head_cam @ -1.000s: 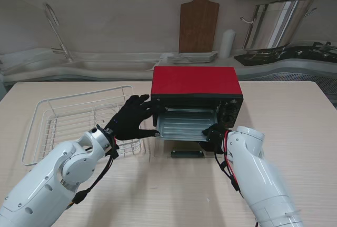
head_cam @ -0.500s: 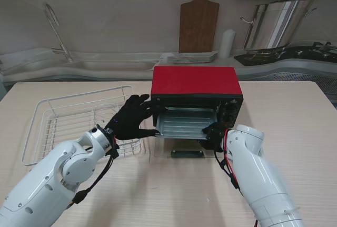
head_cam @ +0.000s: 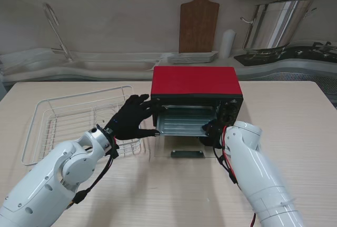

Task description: Slide the trays into the oven

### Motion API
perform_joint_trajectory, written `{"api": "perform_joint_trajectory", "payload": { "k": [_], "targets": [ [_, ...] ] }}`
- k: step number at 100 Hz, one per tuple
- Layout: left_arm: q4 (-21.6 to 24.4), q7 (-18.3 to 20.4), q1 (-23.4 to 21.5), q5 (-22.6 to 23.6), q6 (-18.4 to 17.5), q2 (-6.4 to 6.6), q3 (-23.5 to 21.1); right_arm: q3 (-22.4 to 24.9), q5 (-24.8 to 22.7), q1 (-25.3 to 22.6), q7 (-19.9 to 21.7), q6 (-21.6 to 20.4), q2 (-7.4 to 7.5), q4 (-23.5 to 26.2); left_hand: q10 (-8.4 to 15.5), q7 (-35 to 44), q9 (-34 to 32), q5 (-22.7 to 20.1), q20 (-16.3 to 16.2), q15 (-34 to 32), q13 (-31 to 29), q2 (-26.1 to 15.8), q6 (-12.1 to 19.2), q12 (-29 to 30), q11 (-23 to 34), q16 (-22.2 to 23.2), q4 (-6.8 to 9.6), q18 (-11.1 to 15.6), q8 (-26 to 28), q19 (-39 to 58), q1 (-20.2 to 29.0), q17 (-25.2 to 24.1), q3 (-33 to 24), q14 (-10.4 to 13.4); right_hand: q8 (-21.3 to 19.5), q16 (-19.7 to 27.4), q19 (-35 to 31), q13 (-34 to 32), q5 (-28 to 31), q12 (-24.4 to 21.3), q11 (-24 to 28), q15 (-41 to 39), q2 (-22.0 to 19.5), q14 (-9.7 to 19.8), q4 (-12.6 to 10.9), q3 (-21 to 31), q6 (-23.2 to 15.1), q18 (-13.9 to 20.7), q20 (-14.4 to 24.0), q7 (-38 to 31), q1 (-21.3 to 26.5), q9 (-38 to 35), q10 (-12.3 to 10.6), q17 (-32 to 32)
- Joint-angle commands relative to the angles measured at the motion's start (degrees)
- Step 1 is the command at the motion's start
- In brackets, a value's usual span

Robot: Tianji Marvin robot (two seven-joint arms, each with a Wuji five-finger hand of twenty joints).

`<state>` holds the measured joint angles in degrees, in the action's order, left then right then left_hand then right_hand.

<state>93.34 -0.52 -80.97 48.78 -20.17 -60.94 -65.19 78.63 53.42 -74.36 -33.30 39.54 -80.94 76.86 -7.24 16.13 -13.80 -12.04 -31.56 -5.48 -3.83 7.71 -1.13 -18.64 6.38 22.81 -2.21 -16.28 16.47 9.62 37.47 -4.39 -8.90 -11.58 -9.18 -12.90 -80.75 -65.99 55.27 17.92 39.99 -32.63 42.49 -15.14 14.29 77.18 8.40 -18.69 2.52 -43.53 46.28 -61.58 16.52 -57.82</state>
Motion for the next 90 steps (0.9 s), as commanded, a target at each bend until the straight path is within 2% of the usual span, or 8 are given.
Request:
{"api": "perform_joint_trajectory", "payload": {
  "k": [1,36,52,71,90],
  "targets": [
    [0.7,0.9,-0.4,0.0,0.2,-0.31,-0.1,-0.5,0.2,0.3,0.7,-0.5,-1.02,0.0,0.9,-0.4,2.0,1.5,0.8,0.9,1.2,-2.1,0.5,1.1,-0.1,-0.9,2.14,1.5,-0.9,-3.2,-0.2,-1.1,1.7,1.4,1.0,0.6,0.5,-2.9,-0.5,0.4,-0.2,0.5,-0.8,-2.7,0.8,1.7,-2.3,2.4,-1.1,-1.9,3.4,0.7,1.5,-0.9],
    [0.7,0.8,-0.4,0.0,0.2,-0.31,-0.2,-0.8,1.9,0.9,-0.1,-1.4,-1.14,-1.0,0.9,-0.4,2.0,1.5,0.8,0.9,1.2,-2.0,0.4,1.0,0.0,-0.9,2.13,1.5,-0.7,-3.2,-0.2,-1.1,1.6,1.4,1.2,0.7,1.2,-2.5,-1.1,0.4,-0.4,1.1,-1.4,-2.5,0.7,1.1,-2.2,2.1,-1.5,-1.9,3.2,1.1,1.4,-0.6],
    [0.7,0.9,-0.5,-0.1,0.2,-0.32,-0.3,-0.9,2.2,0.7,-0.2,-1.5,-1.05,-0.6,0.9,-0.3,1.9,1.5,0.8,0.9,1.2,-2.0,0.4,1.0,0.0,-0.9,2.14,1.5,-0.7,-3.2,-0.2,-1.1,1.6,1.4,1.9,1.0,3.3,-1.2,-3.4,0.6,-0.9,3.0,-2.2,-2.3,0.1,-1.5,-1.5,1.3,-2.8,-2.7,2.4,2.3,1.1,0.1],
    [0.7,0.8,-0.6,-0.1,0.2,-0.33,-0.4,-0.8,2.1,0.3,0.0,-1.2,-0.91,0.1,0.9,-0.3,1.9,1.5,0.8,0.9,1.2,-2.0,0.4,1.0,0.0,-0.9,2.13,1.5,-0.6,-3.2,-0.2,-1.1,1.5,1.4,4.7,1.3,7.2,2.1,-8.9,1.0,-1.5,6.6,-1.1,-2.4,-0.3,-8.4,-0.1,-0.1,-3.4,-5.0,-0.8,5.9,1.1,2.7],
    [0.7,0.7,-0.7,-0.1,0.2,-0.34,-0.4,-0.7,1.6,0.0,0.4,-0.9,-0.85,0.4,0.9,-0.2,2.0,1.6,0.8,0.9,1.2,-2.0,0.3,1.0,0.0,-0.9,2.13,1.5,-0.6,-3.2,-0.2,-1.1,1.5,1.4,3.8,1.0,8.2,3.0,-10.8,1.7,0.1,7.6,1.7,-2.6,-1.4,-6.1,-0.1,-0.2,-3.3,-4.0,-6.4,7.8,0.6,3.6]
  ]
}}
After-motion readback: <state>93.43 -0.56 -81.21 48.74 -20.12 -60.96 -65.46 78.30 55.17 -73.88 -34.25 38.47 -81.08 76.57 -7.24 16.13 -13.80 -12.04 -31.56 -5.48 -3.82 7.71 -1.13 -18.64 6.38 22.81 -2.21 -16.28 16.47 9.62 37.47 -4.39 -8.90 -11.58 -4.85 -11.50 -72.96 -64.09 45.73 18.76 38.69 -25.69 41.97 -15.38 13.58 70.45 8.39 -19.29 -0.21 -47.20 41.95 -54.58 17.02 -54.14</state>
